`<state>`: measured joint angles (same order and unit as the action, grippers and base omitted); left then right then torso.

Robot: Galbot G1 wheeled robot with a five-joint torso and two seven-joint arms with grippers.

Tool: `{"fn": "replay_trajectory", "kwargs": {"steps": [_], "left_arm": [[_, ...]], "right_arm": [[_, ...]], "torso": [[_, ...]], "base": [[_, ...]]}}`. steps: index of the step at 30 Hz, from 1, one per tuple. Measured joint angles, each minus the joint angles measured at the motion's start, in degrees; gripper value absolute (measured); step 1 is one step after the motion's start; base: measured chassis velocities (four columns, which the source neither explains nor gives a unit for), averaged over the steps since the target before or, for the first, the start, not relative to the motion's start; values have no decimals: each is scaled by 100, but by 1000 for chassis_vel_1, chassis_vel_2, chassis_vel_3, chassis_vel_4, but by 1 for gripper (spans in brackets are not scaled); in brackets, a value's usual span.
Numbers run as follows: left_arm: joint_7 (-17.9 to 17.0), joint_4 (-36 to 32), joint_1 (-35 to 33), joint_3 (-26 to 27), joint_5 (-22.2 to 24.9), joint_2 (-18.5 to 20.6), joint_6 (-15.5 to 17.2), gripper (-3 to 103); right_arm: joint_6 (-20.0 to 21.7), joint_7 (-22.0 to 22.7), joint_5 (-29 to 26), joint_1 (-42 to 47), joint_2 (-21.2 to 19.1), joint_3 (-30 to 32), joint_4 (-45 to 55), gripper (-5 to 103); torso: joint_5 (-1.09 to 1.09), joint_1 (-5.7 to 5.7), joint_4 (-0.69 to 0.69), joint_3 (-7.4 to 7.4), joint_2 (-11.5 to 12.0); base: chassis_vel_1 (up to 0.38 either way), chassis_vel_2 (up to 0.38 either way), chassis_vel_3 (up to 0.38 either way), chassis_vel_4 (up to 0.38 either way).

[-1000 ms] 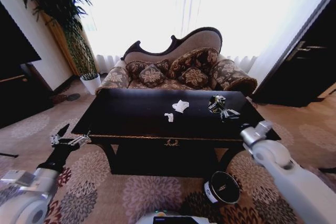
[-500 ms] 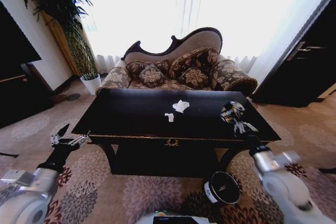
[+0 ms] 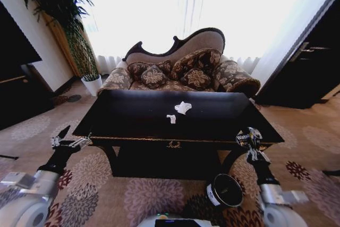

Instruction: Move to the front of the table and place the trash on the table into the trash bin.

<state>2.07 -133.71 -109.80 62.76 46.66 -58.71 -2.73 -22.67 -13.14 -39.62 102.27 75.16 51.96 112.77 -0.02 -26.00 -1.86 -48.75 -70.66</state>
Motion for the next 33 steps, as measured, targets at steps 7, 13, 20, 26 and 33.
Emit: {"fn": "replay_trajectory", "kwargs": {"steps": [7, 13, 20, 26, 33], "left_arm": [[0, 0, 0, 0, 0, 0, 0, 100], [0, 0, 0, 0, 0, 0, 0, 100], [0, 0, 1, 0, 0, 0, 0, 100], [0, 0, 0, 0, 0, 0, 0, 100], [0, 0, 0, 0, 0, 0, 0, 100]], "right_arm": [[-686, -155, 425, 96, 106, -141, -584, 0], [-976, -170, 633, 33, 178, -302, -1118, 0], [-1224, -182, 937, -248, 132, -536, -1982, 0], [-1424, -167, 1201, -687, -24, -753, -3201, 0], [-1541, -163, 1331, -1226, -173, -1078, -4395, 0]], "torso": [[1, 0, 0, 0, 0], [1, 0, 0, 0, 0], [0, -1, 0, 0, 0], [1, -1, 0, 0, 0], [1, -1, -1, 0, 0]], "base": [[0, 0, 0, 0], [0, 0, 0, 0], [0, 0, 0, 0], [0, 0, 0, 0], [0, 0, 0, 0]]}}
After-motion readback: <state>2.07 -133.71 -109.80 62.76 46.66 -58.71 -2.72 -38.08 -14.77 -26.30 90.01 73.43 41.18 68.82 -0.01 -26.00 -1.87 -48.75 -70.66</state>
